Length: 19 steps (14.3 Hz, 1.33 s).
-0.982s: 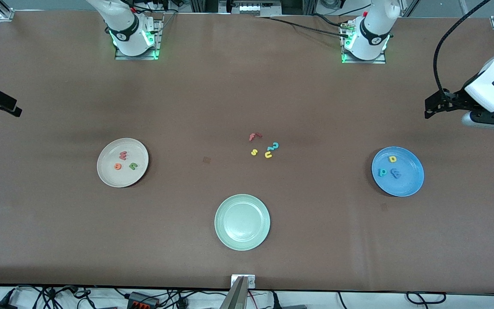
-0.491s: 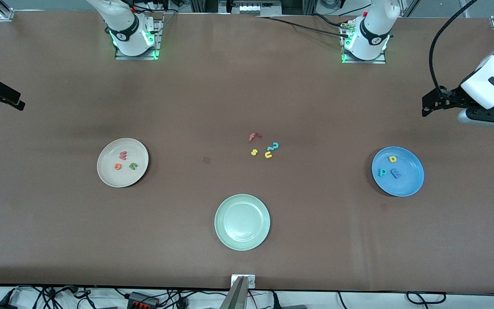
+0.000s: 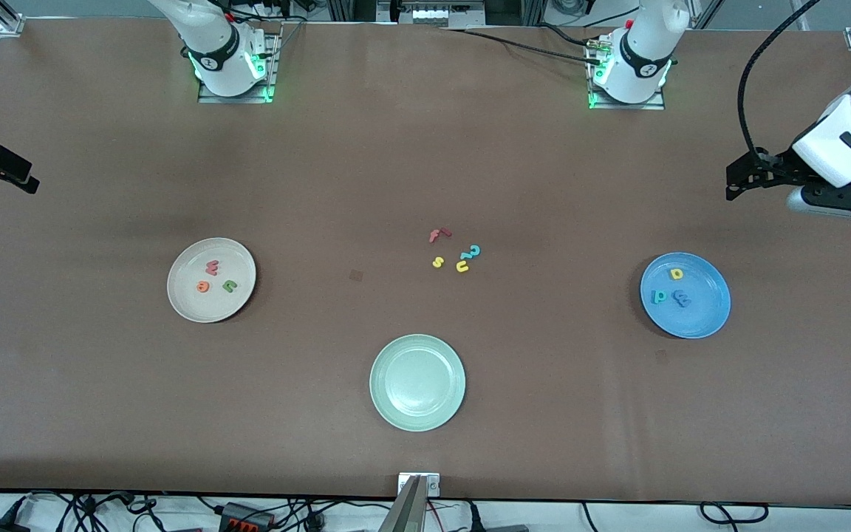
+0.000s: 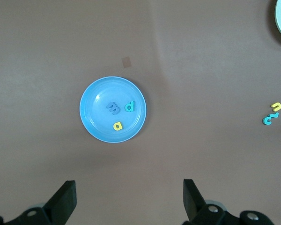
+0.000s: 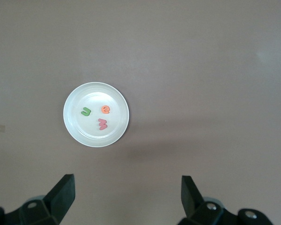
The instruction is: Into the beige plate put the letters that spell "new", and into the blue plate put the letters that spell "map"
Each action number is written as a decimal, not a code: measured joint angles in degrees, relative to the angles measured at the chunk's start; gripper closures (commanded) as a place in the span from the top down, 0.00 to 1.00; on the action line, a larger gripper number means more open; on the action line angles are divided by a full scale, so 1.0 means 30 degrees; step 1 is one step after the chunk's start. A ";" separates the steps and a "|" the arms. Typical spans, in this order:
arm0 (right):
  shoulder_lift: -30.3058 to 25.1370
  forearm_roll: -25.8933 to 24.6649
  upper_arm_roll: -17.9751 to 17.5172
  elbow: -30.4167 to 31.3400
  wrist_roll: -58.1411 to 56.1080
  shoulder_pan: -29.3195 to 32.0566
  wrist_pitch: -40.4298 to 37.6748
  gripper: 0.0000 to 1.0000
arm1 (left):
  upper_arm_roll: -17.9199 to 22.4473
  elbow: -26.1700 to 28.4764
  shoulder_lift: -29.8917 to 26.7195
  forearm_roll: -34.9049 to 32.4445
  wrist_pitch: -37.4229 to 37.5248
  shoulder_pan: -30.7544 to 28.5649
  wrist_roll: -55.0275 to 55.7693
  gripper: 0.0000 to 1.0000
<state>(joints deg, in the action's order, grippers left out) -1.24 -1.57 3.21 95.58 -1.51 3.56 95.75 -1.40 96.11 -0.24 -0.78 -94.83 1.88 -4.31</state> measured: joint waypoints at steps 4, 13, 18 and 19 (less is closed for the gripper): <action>-0.0001 -0.0006 0.0000 0.0000 0.0000 0.0018 0.0053 1.00 | -0.0013 0.0000 0.0000 0.0000 0.0128 0.0007 0.0000 1.00; 0.0001 -0.0017 0.0000 0.0087 -0.0001 0.0022 0.0223 1.00 | -0.0014 -0.0001 0.0000 0.0000 0.0224 0.0008 0.0000 1.00; 0.0003 -0.0017 0.0000 0.0251 -0.0003 0.0022 0.0228 1.00 | -0.0015 0.0000 0.0000 0.0000 0.0225 0.0009 0.0000 1.00; 0.0003 -0.0017 0.0000 0.0259 -0.0004 0.0022 0.0230 1.00 | -0.0015 0.0000 0.0000 0.0000 0.0225 0.0009 0.0000 1.00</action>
<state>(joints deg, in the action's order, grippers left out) -1.24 -1.62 3.20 96.36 -1.52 3.63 96.44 -1.45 96.10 -0.24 -0.78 -94.16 1.91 -4.31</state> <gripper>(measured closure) 0.000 0.000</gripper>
